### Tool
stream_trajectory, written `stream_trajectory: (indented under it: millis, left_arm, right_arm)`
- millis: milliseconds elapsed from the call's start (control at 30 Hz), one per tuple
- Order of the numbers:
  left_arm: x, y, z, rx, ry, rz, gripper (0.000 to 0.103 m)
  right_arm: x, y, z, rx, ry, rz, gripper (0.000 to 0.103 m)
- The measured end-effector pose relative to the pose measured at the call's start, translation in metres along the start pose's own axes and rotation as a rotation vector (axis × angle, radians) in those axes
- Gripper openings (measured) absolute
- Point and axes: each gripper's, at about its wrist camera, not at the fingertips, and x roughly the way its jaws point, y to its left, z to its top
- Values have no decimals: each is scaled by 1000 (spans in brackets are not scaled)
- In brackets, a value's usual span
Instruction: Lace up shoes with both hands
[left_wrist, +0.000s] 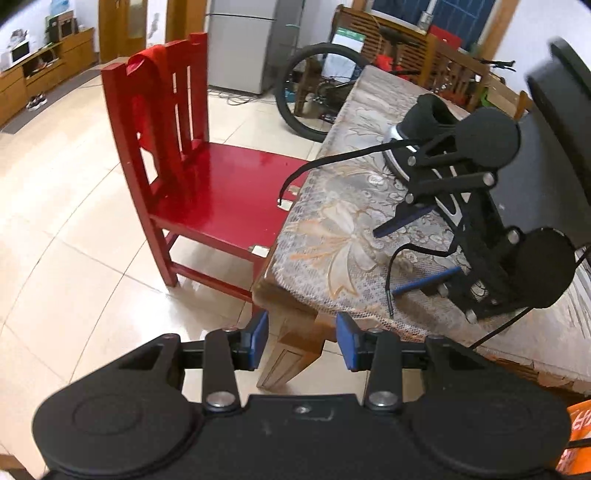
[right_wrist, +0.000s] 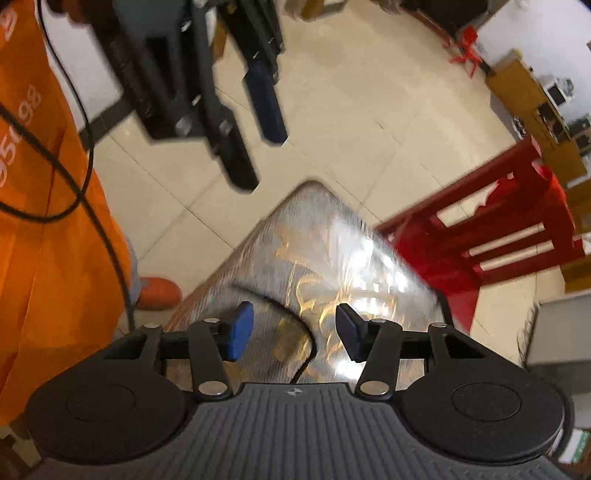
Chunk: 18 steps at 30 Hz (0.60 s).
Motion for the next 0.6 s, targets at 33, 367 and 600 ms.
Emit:
stream_trajectory:
  millis: [33,367,600]
  left_arm:
    - [-1,0,0,-2,-2,4,38]
    - [-2,-22,49,131,-78,-12,38]
    - [27,-80,153,330,-148,-98,39]
  right_arm:
    - [1,-4,1,29,8,16,29]
    - [-82,-9,-76,975,-313,-130,1]
    - [-154,41,-172,1707,-736,-399,2]
